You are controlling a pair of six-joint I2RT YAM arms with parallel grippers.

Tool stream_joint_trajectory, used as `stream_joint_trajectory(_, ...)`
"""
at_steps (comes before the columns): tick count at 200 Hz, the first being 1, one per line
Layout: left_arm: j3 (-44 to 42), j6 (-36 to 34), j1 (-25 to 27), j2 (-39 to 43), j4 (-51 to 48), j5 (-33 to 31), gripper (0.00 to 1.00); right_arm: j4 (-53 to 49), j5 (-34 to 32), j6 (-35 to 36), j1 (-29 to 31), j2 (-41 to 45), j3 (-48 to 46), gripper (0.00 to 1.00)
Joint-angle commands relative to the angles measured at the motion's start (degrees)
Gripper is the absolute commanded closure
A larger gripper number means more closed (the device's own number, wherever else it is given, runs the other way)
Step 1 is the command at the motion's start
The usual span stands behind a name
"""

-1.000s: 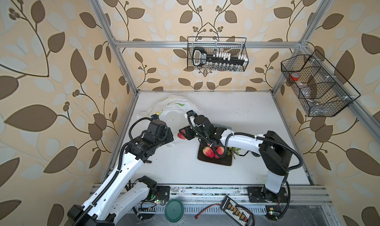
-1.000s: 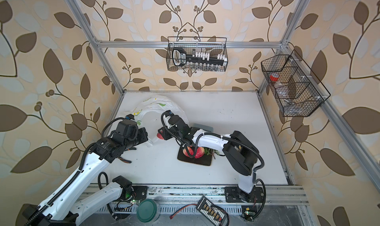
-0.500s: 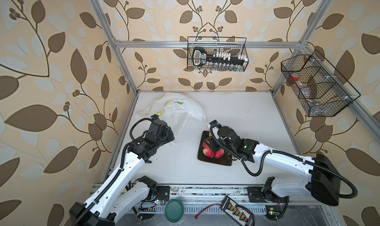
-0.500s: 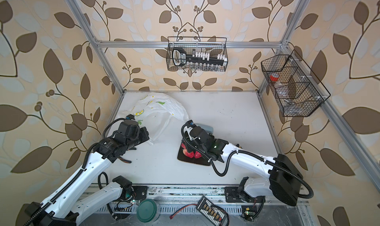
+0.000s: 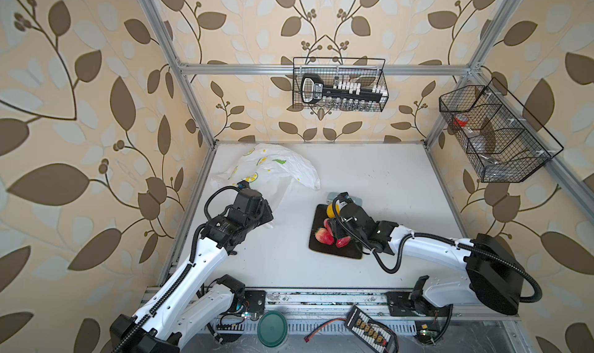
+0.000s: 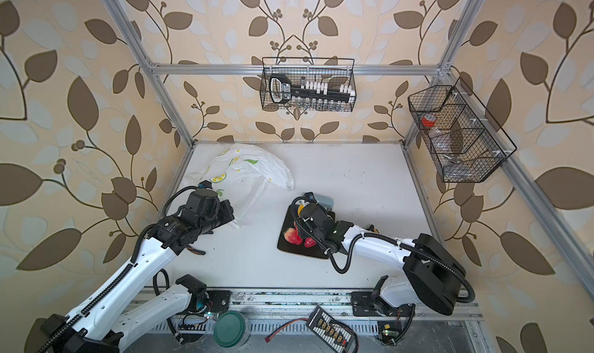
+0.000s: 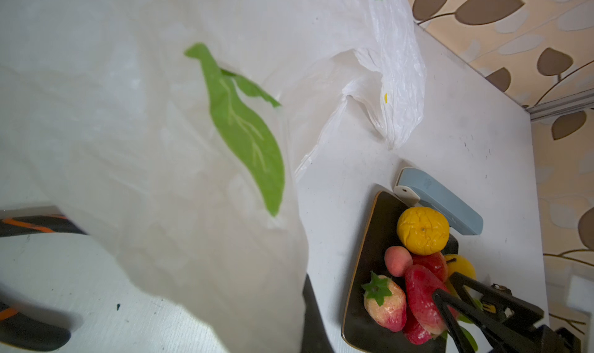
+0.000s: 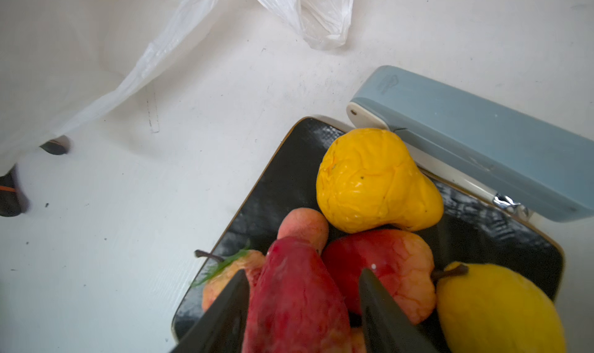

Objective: Take the fake fruits out of the plastic bag

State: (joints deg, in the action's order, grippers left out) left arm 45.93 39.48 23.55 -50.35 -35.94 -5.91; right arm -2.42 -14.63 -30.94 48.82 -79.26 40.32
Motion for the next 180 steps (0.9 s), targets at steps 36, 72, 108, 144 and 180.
stream_joint_trajectory(36,-2.6,-0.1,1.2,-3.6,6.6,6.0,1.00,-0.5,-1.6,0.8,-0.7,6.6,-0.5,0.28)
stream_joint_trajectory(72,-1.3,-0.4,4.6,-6.3,6.6,4.6,0.82,-4.0,-2.5,2.0,-3.1,14.2,-1.9,0.24)
stream_joint_trajectory(108,-1.1,0.7,5.2,-2.4,1.2,-1.5,0.32,-6.1,-1.2,3.7,-8.9,21.2,-4.9,0.24)
stream_joint_trajectory(144,3.0,-0.2,5.2,2.2,-8.7,-6.8,0.01,-6.2,-2.5,4.9,-14.1,25.2,-6.7,0.21)
stream_joint_trajectory(180,11.7,-1.9,5.2,6.5,-19.5,-19.5,0.01,-6.1,-2.5,8.2,-19.2,26.1,-6.5,0.19)
